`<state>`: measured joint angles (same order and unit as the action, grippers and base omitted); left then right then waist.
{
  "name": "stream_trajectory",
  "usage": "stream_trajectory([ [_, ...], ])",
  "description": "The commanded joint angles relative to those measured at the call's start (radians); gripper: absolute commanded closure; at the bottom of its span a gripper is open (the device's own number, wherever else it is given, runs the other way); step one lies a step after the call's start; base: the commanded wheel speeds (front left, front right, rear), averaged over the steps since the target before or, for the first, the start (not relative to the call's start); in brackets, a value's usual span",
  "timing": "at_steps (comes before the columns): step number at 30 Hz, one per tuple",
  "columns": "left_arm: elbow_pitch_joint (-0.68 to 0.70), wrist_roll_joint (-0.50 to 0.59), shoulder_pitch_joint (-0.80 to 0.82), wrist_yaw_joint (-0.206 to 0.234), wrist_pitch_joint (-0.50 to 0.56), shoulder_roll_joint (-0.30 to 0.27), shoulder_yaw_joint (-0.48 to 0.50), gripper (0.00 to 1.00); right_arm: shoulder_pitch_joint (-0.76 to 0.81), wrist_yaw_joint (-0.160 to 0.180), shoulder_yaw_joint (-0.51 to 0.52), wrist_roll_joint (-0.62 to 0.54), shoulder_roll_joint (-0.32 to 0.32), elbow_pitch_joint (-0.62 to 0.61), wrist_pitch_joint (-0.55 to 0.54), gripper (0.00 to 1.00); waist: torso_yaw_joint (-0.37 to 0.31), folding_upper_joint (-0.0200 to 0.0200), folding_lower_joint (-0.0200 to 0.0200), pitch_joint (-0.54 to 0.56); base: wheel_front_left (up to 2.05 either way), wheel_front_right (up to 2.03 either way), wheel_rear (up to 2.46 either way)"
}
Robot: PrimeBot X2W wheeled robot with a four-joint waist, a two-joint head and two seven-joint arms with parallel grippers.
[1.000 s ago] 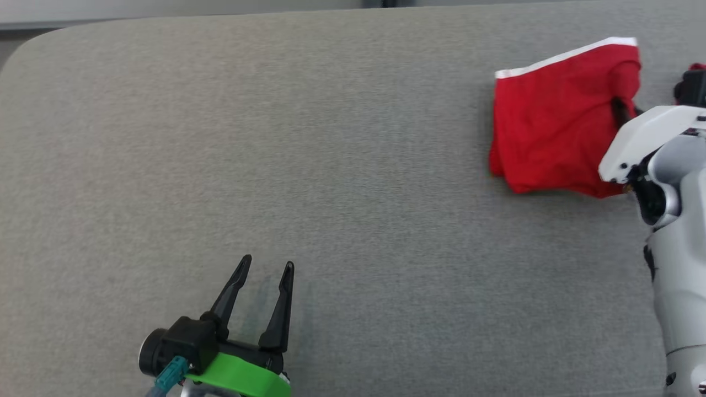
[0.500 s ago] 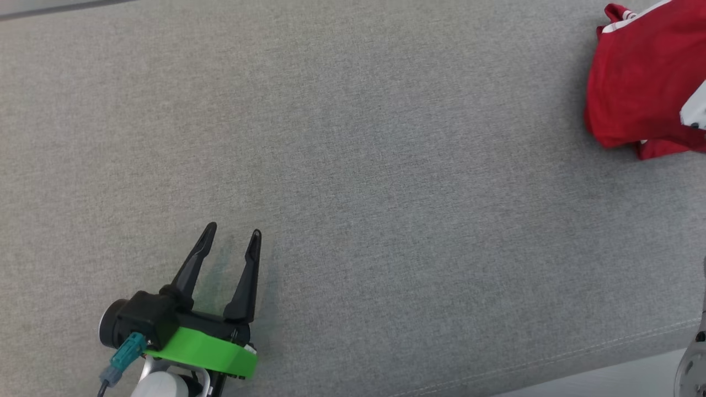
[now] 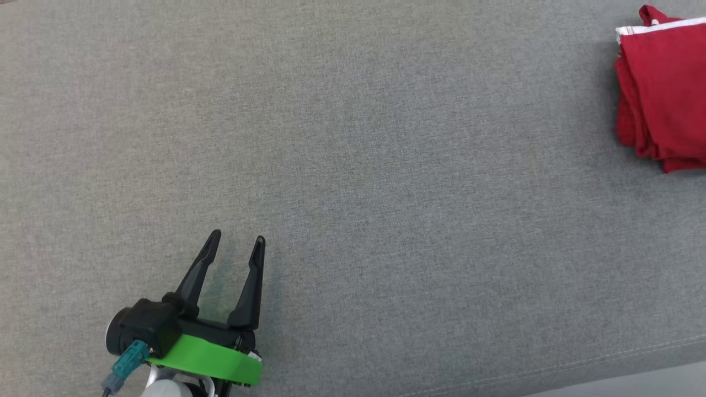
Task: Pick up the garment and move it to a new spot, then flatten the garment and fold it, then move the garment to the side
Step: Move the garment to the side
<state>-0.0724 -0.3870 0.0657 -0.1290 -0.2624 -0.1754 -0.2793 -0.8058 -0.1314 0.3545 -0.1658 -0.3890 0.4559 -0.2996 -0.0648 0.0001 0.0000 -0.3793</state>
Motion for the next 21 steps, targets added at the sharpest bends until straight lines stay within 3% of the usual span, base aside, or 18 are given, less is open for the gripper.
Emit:
stream_trajectory([
  [1,0.003,-0.01,-0.015,-0.003,-0.003,0.004,0.011,0.0,0.027,0.002,-0.022,0.014,-0.005,-0.018,0.024,0.0,0.004,-0.0001,0.0,0.028,0.0,0.0,0.0],
  [2,0.006,0.006,-0.033,-0.003,-0.003,0.027,0.05,0.0,0.088,0.002,-0.082,0.077,-0.004,-0.11,0.092,0.0,0.013,-0.0001,0.0,0.081,0.0,0.0,0.0],
  [10,-0.025,0.059,-0.12,-0.003,-0.003,0.081,0.144,0.0,0.381,0.002,-0.137,0.152,0.045,-0.347,0.234,0.0,0.066,-0.0001,0.0,0.239,0.0,0.0,0.0],
  [16,-0.041,0.117,-0.213,-0.001,-0.003,0.112,0.211,0.0,0.669,0.002,-0.169,0.157,0.149,-0.412,0.386,0.0,0.113,-0.0001,0.0,0.356,0.0,0.0,0.0],
  [21,-0.05,0.136,-0.248,-0.002,-0.003,0.119,0.225,0.0,0.849,0.002,-0.156,0.149,0.251,-0.382,0.522,0.0,0.154,-0.0001,0.0,0.407,0.0,0.0,0.0],
])
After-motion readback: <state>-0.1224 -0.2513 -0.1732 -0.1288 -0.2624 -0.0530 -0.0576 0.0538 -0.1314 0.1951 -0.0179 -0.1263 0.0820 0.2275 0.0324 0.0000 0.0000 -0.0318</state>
